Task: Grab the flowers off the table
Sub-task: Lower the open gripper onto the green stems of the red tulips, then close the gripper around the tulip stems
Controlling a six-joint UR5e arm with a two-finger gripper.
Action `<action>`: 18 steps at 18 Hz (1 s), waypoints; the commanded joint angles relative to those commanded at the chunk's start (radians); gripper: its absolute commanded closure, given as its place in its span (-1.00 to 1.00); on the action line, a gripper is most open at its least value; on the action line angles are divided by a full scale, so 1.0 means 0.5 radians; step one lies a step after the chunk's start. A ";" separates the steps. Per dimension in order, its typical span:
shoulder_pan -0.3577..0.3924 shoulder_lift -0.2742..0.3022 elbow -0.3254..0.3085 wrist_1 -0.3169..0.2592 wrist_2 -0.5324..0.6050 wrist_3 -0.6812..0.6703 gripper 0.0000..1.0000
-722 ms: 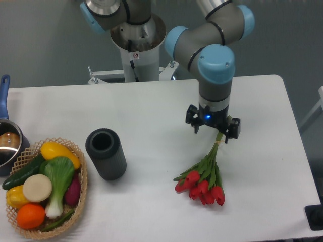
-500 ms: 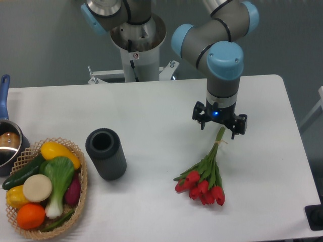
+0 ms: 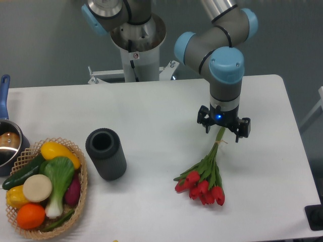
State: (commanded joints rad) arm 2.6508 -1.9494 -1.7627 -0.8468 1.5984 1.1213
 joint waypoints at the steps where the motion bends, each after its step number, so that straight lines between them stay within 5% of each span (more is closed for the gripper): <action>1: -0.025 -0.061 0.028 0.003 0.006 -0.006 -1.00; 5: -0.095 -0.224 0.175 -0.015 0.006 -0.028 -1.00; 16: -0.181 -0.335 0.237 -0.046 0.012 -0.153 -1.00; 18: -0.200 -0.344 0.240 -0.046 0.052 -0.175 -0.71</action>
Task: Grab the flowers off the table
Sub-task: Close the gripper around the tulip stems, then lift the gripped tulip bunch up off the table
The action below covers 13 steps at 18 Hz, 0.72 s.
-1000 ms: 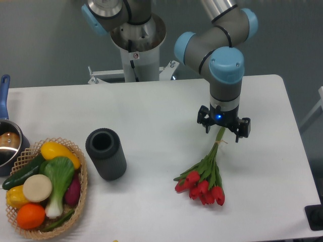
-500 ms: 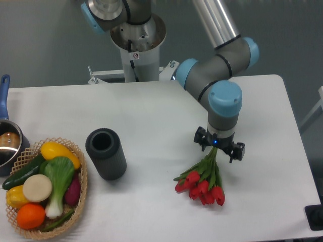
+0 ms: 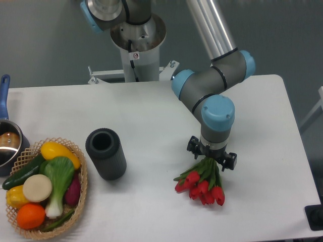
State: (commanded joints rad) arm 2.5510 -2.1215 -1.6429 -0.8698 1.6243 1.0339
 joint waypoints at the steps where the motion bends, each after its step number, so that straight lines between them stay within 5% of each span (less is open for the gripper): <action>1: 0.000 -0.003 -0.003 -0.003 0.025 0.000 -0.40; 4: -0.003 0.003 -0.003 -0.003 0.080 0.000 0.91; 13: -0.025 0.092 -0.025 -0.018 0.199 -0.012 1.00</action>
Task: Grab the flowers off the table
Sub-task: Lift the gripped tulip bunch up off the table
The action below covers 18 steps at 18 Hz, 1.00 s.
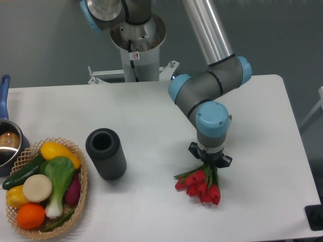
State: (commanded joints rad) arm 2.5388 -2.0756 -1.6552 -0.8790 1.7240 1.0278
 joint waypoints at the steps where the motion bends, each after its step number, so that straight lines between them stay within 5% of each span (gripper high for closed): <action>1: 0.003 0.034 0.000 -0.018 0.000 0.012 1.00; 10: 0.184 0.264 0.086 -0.227 -0.018 0.003 1.00; 18: 0.337 0.255 0.448 -0.723 -0.079 0.220 1.00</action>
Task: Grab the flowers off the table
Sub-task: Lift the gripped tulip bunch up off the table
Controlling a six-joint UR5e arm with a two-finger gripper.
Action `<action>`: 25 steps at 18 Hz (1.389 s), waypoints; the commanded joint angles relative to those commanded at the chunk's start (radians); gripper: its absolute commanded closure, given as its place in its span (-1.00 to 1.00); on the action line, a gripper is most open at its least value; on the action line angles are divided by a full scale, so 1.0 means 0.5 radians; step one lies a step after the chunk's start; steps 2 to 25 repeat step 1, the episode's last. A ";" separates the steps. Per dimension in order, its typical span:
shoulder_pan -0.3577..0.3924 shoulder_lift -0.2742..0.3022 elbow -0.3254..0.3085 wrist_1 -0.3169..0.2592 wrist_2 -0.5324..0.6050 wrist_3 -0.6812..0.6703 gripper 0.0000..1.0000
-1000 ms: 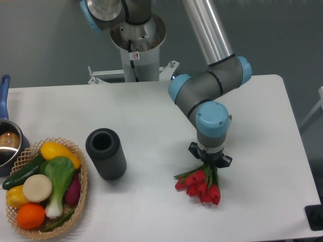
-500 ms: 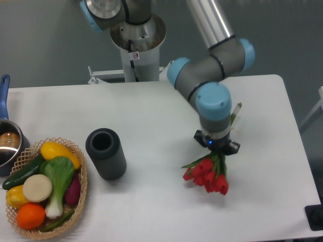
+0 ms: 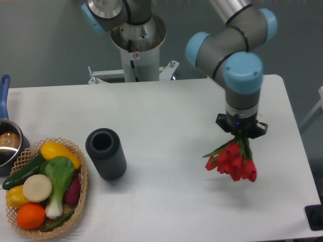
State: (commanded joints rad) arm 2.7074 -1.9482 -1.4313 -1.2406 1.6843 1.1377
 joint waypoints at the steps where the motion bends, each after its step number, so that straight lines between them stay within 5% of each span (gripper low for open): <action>1: 0.018 0.012 0.009 -0.049 -0.003 0.080 1.00; 25: 0.018 0.012 0.009 -0.049 -0.003 0.080 1.00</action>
